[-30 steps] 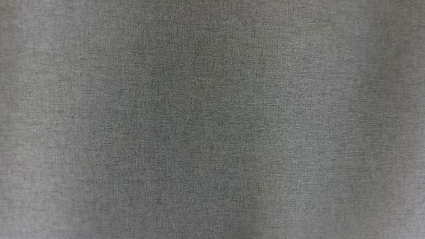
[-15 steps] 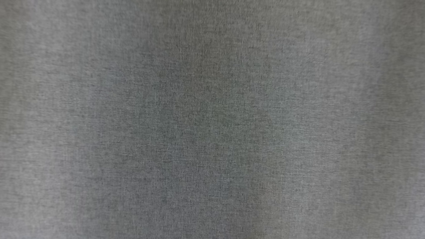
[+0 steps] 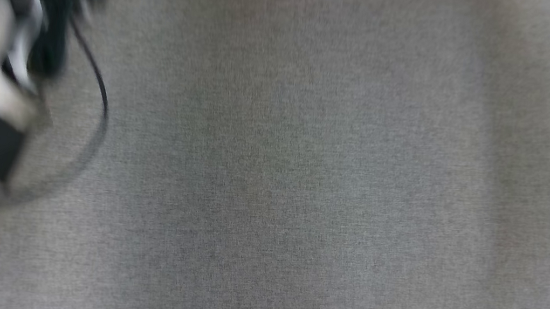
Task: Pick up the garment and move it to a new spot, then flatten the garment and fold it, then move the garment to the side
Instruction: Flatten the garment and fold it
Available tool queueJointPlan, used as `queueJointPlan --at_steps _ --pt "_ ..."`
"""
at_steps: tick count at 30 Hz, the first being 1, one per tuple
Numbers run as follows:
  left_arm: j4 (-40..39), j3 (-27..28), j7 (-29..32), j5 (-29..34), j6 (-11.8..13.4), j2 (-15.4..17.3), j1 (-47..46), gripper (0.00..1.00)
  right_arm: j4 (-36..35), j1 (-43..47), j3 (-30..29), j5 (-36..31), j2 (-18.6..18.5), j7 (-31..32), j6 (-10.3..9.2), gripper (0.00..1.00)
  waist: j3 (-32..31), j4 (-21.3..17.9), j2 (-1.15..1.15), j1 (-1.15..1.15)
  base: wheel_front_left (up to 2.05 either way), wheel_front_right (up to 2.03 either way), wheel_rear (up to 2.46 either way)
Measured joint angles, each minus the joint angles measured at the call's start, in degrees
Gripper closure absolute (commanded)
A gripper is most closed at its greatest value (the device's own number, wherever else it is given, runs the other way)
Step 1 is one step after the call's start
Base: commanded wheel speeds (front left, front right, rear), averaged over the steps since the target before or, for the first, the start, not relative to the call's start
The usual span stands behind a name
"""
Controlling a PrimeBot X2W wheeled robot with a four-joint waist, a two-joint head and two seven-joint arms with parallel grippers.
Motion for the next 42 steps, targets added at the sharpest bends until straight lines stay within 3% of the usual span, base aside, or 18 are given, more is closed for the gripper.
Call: queueJointPlan --at_steps 4,8,15,21,32,42 --pt "-9.8 3.8 0.0 1.0 3.1 -0.6 14.0 1.00 -8.1 14.9 -5.9 0.2 0.6 1.6 0.00 1.00 -2.5 0.1 0.00 0.00 0.00 0.00 0.00" --pt "-18.5 7.8 0.0 2.1 5.9 -0.7 26.8 1.00 -17.1 29.1 -11.0 -1.2 4.0 5.1 0.00 1.00 -4.9 0.3 -0.01 -0.01 0.00 0.00 0.00" --pt "-26.9 9.5 0.0 2.3 7.5 -0.8 44.6 1.00 -31.3 49.7 -19.8 -6.3 11.3 11.8 0.00 1.00 -8.2 0.1 -0.01 -0.01 0.00 0.00 0.00" --pt "-29.1 12.2 0.0 2.5 8.4 -4.2 58.1 1.00 -37.9 62.3 -24.2 -10.1 17.1 16.5 0.01 1.00 -11.5 -0.2 -0.01 0.00 0.00 0.00 0.00" --pt "-27.7 14.6 0.0 5.8 7.2 -8.3 71.4 1.00 -38.2 74.6 -26.1 -11.7 18.8 20.7 0.01 1.00 -17.7 -0.1 0.00 0.00 0.00 0.00 0.00" --pt "-25.8 16.0 0.0 8.6 5.6 -12.4 77.9 1.00 -36.8 81.0 -27.1 -12.3 19.7 23.0 0.01 1.00 -22.5 0.4 0.00 0.00 0.00 0.00 0.00"
